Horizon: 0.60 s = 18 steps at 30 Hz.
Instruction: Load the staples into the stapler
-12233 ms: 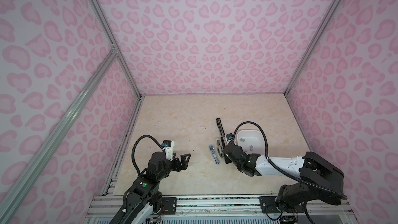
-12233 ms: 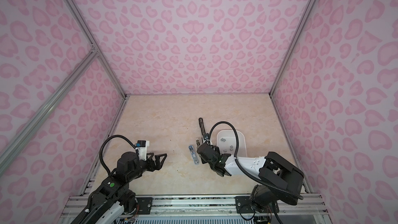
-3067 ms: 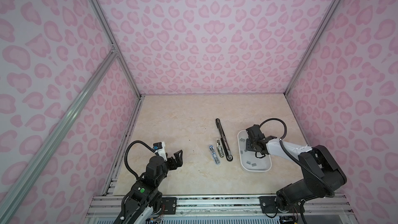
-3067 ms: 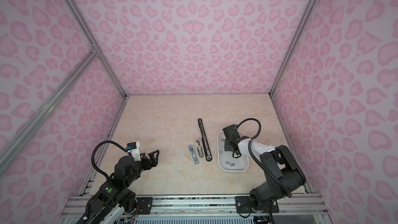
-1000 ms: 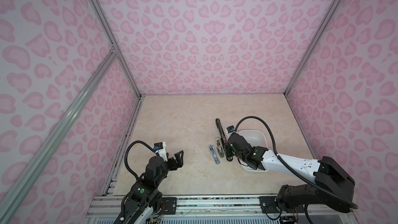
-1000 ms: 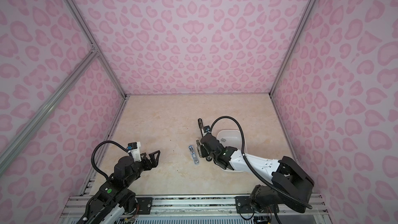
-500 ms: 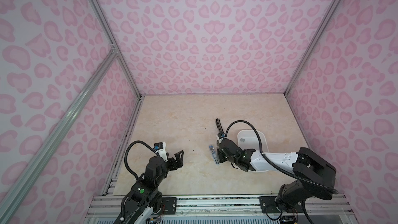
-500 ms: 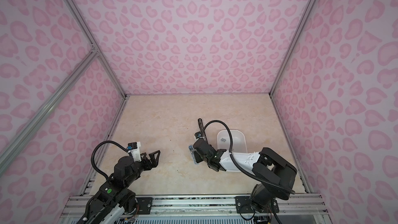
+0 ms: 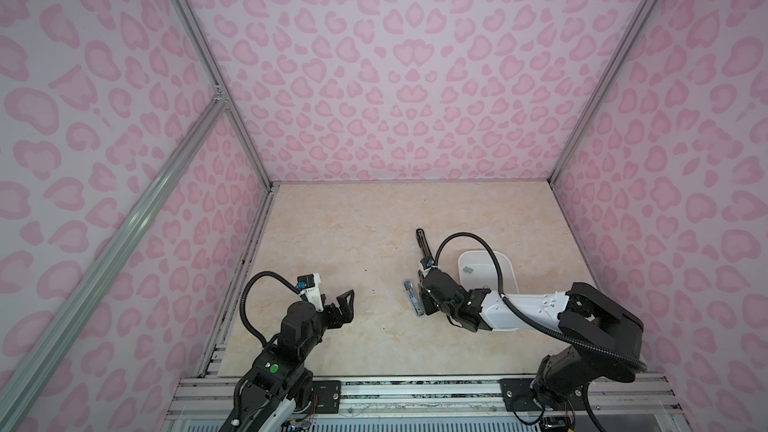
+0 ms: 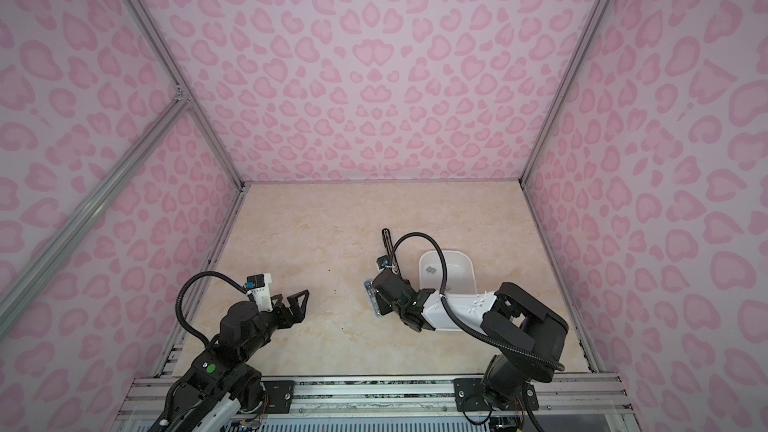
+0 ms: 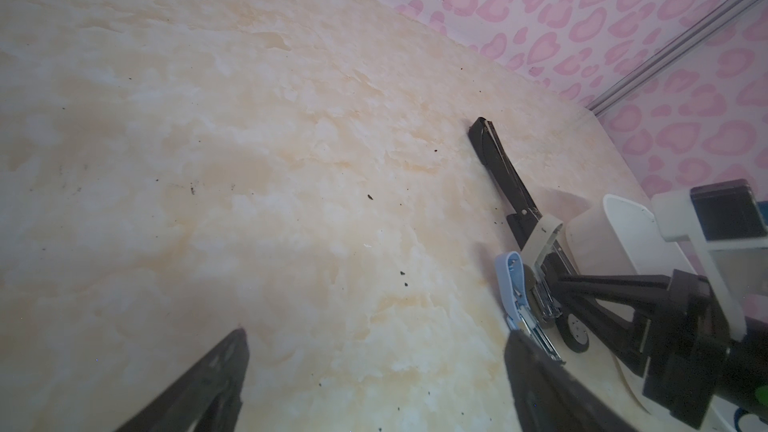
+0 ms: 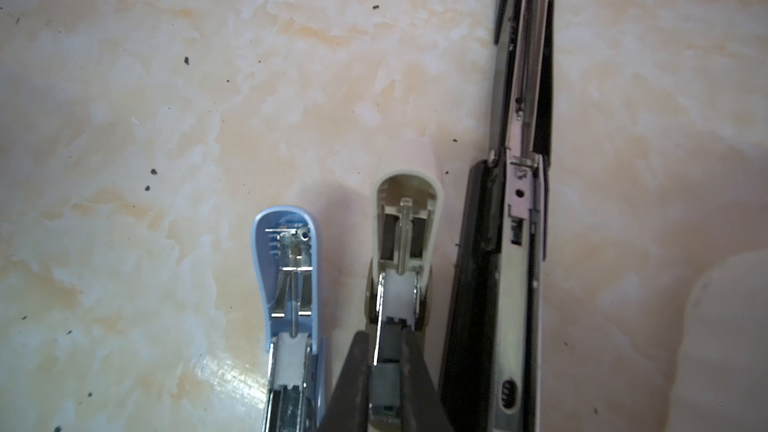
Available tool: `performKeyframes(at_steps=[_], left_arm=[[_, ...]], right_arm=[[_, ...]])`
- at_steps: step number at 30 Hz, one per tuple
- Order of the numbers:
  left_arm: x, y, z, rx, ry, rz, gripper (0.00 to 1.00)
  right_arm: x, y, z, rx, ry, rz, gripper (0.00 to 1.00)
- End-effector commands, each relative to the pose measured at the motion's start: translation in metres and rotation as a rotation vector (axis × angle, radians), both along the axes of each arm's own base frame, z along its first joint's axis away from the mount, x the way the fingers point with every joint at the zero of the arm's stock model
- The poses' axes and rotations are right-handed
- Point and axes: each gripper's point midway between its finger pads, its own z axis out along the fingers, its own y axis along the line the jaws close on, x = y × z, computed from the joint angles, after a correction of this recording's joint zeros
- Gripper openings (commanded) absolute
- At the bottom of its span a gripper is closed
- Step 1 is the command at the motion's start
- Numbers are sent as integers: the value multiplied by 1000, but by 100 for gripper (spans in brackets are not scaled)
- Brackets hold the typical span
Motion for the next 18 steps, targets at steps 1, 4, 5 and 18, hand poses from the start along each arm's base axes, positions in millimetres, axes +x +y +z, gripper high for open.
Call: performKeyframes(at_steps=[1, 4, 5, 18], left_arm=[[2, -1, 3, -6, -18, -2, 97], [2, -1, 4, -7, -19, -1, 97], [2, -1, 3, -7, -18, -1, 97], [2, -1, 3, -6, -17, 0, 97]], right_arm=[[5, 0, 1, -2, -23, -17, 12], [6, 0, 0, -6, -22, -20, 12], [6, 0, 0, -6, -24, -20, 12], [5, -2, -3, -18, -14, -27, 12]])
